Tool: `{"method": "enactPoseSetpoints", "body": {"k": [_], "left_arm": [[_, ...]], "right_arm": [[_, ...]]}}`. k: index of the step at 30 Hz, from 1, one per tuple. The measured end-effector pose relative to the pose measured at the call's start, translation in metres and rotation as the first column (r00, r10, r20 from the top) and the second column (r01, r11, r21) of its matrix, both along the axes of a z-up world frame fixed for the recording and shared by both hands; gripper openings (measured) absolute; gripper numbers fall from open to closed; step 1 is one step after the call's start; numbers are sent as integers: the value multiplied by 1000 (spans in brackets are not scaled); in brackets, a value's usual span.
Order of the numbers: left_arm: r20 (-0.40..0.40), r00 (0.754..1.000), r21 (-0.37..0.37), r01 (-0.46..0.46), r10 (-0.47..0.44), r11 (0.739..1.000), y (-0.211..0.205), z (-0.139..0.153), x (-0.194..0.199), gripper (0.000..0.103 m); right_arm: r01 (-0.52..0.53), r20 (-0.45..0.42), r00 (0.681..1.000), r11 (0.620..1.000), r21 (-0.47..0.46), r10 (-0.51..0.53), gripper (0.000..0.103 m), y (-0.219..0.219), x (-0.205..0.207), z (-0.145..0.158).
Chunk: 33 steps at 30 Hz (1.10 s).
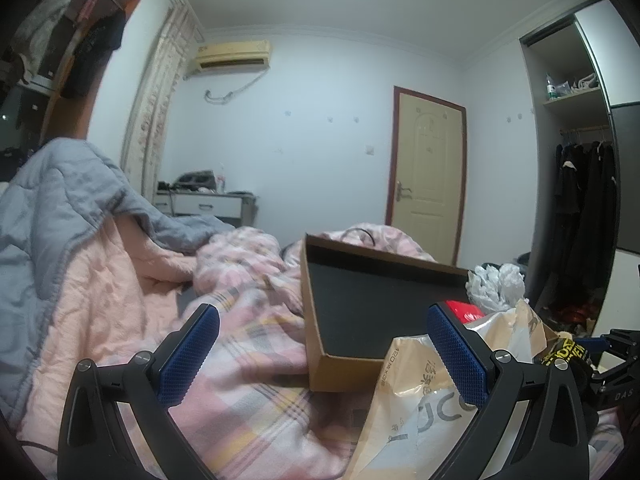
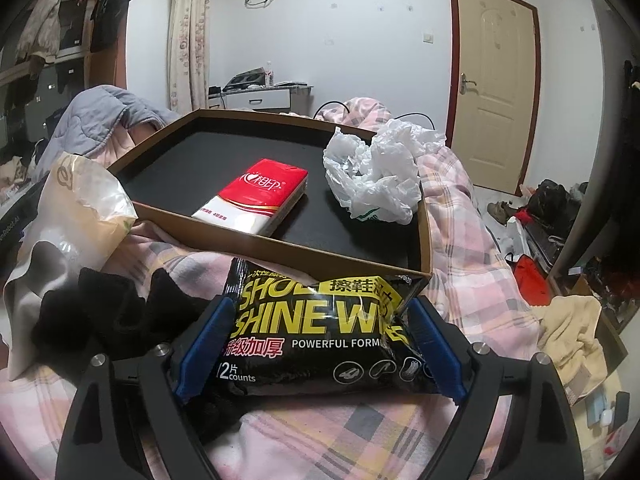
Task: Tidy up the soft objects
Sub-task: 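Lift the wet-wipes pack out of the box and release it onto the bedspread, then close the left gripper on the red tissue pack in the box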
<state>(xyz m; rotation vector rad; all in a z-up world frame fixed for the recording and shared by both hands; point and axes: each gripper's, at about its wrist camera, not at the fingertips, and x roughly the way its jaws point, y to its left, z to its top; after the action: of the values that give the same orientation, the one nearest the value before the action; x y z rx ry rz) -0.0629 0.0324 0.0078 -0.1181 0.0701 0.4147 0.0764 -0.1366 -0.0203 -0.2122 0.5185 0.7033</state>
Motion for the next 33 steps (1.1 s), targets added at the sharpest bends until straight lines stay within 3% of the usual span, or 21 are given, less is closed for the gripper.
{"method": "enactPoseSetpoints", "body": {"k": [3,8,10,14,19,23,25,30,33], "left_arm": [[57,998,10,-17,17,1000,-7,15,-18,103],[108,985,-59,144,-137,988,-27,50,-30,103],[57,979,-45,199,-196,979,-45,65,-18,103],[-142,969,5,203,-200,979,-81,83,22,103],[-301,921,-66,240,-249,969,-94,100,76,103],[-418,859,-160,249,-294,955,-85,100,120,103],[-501,814,-196,223,-293,955,-79,87,147,103],[-626,742,-179,162,-240,970,-80,52,195,102],[-662,716,-173,144,-224,974,-82,42,207,102]], "right_arm": [[3,15,1000,1000,-1,-3,88,0,-1,2],[3,7,1000,1000,3,-3,88,0,-1,1],[3,11,1000,1000,7,-4,88,-1,-1,1],[5,52,999,1000,25,-6,88,-4,-7,5],[21,118,993,999,48,-27,88,-6,-16,11],[52,147,987,993,106,-68,88,-16,-17,16],[76,142,985,987,140,-96,88,-23,-13,18],[141,83,983,967,211,-162,88,-37,3,17],[155,40,985,959,237,-170,88,-41,11,15]]}}
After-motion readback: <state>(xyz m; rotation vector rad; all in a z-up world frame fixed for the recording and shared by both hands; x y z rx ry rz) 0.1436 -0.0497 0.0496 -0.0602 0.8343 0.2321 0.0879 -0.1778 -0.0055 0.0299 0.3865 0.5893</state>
